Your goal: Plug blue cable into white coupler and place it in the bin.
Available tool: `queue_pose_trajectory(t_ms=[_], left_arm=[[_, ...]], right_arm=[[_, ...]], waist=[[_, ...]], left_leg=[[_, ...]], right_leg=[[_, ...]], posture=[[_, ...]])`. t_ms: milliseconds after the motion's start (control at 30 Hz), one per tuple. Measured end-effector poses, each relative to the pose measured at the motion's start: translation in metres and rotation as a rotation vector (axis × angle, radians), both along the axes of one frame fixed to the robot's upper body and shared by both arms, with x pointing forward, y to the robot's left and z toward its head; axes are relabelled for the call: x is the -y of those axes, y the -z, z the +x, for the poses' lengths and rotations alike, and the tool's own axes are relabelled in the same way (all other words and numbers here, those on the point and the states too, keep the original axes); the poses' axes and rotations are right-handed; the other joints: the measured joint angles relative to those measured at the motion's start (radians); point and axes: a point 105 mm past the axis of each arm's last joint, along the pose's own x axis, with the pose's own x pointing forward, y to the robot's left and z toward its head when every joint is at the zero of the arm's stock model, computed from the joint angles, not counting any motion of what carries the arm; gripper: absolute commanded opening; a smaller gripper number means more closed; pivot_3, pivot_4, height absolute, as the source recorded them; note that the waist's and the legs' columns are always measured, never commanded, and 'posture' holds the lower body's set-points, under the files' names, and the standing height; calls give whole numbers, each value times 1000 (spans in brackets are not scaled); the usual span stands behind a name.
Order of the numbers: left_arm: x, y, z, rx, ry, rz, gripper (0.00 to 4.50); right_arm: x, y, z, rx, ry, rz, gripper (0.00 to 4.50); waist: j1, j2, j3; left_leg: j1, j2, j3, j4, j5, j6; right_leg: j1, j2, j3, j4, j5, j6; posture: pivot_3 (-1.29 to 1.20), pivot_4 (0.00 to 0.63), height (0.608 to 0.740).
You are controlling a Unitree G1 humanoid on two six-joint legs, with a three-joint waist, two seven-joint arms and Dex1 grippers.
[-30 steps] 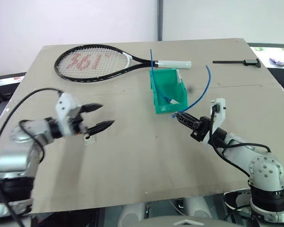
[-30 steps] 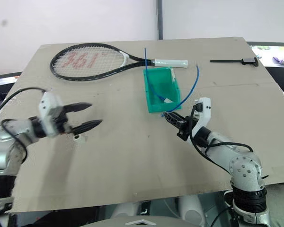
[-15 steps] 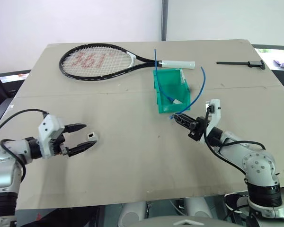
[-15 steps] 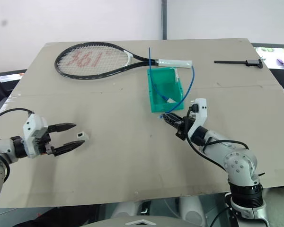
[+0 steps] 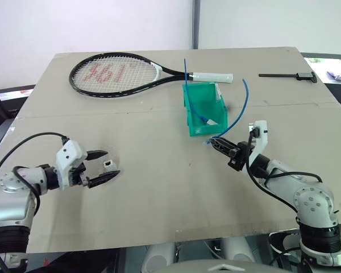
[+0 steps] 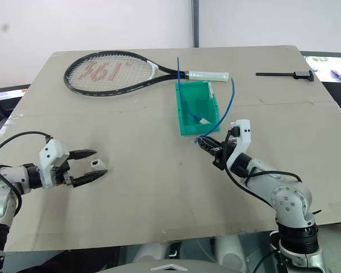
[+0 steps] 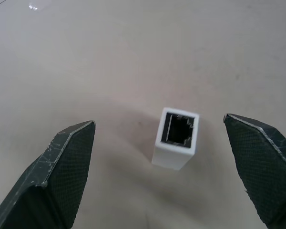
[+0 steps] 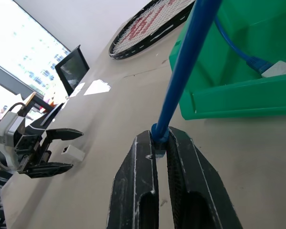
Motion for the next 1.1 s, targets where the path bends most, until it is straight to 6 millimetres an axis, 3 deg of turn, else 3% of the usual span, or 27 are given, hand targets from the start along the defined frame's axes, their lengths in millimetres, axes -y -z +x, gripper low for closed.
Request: queue_pose_trajectory(t_ms=[67,267,500,767,933,1100], left_arm=[[-1,1,0,-1,0,7,3150],[-3,8,-3,-20,1,9,292],[10,8,-5,-29,47,-33,299],[112,-22,-2,-74,345,-184,299],[173,-29,24,-70,484,-147,299],[193,-12,43,-57,573,-49,299]], right_arm=[[1,0,0,1,4,-1,0],[2,0,0,0,4,-7,0],[5,1,1,5,8,-33,0],[21,-12,2,194,-17,-217,0],[18,-26,-1,387,-163,-380,0],[7,-21,0,455,-316,-466,0]], waist=[[0,0,0],[0,0,0],[2,0,0],[3,0,0],[3,-1,0],[-5,-2,0]], left_leg=[[0,0,0,0,0,0],[0,0,0,0,0,0],[0,0,0,0,0,0],[-1,-2,0,1,0,0],[0,-3,-1,2,0,0],[0,-2,0,2,0,0]], right_leg=[[0,0,0,0,0,0],[0,0,0,0,2,3],[0,-1,0,0,2,3],[0,0,0,0,2,4],[2,2,0,1,2,4],[1,5,2,0,2,3]], posture=[[0,150,740],[0,150,740],[0,150,740],[0,150,740],[0,150,740],[0,150,740]])
